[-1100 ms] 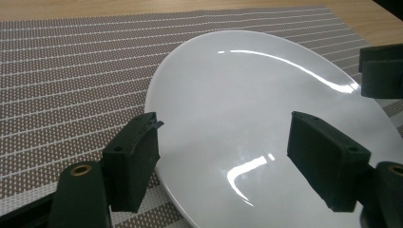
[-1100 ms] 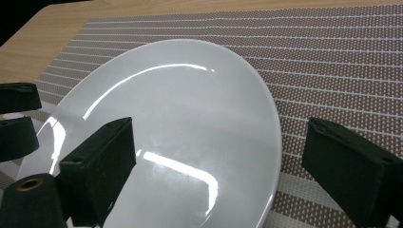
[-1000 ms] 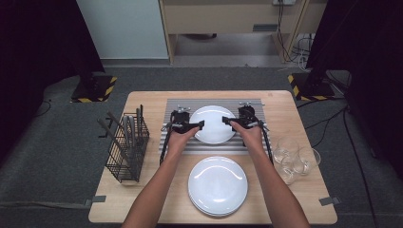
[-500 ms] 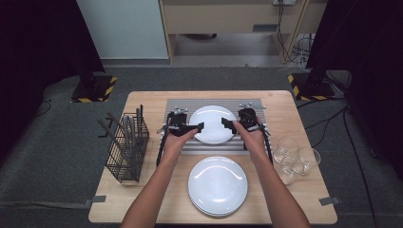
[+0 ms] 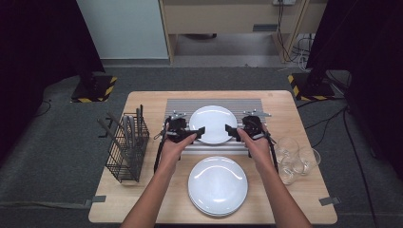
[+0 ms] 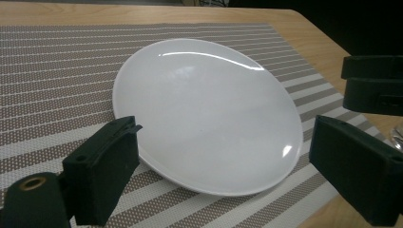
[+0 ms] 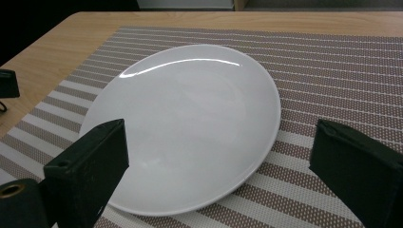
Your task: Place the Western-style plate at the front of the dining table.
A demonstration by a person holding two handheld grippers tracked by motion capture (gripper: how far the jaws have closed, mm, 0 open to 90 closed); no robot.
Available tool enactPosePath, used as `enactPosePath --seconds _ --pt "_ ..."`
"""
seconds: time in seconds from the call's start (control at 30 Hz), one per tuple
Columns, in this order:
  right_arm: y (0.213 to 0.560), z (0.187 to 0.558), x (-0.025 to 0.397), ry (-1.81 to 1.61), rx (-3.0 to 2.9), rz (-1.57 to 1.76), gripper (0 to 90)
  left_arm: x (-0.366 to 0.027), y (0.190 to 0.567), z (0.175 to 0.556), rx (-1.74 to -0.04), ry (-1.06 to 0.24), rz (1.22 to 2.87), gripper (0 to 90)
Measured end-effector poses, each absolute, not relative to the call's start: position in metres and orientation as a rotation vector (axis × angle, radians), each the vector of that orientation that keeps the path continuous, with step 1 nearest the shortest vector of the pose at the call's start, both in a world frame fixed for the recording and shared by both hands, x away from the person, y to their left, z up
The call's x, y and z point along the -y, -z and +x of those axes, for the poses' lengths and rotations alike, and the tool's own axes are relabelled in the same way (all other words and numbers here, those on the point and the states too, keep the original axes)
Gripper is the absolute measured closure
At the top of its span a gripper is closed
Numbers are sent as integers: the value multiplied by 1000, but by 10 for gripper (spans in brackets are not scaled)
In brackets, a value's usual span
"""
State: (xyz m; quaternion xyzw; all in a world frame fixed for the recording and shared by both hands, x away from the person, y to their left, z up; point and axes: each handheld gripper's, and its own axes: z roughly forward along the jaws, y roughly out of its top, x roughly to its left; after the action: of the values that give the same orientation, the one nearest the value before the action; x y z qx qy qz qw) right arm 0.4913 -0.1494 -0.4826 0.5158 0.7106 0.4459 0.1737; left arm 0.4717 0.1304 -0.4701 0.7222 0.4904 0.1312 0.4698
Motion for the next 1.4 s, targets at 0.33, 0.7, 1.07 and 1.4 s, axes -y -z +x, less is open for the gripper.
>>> enactPosePath --seconds 0.33,0.7,1.07,1.4 --pt "478 472 152 -1268 -2050 1410 62 -128 460 454 -1159 -312 1777 79" --pt "472 457 149 -1205 -2110 1356 61 -138 459 435 -1154 -306 1783 76" --pt "464 438 147 -1196 -2150 1306 79 -156 460 414 -1153 -288 1792 66" --pt "469 418 145 -1205 -2192 1253 76 -163 464 398 -1142 -279 1804 64"
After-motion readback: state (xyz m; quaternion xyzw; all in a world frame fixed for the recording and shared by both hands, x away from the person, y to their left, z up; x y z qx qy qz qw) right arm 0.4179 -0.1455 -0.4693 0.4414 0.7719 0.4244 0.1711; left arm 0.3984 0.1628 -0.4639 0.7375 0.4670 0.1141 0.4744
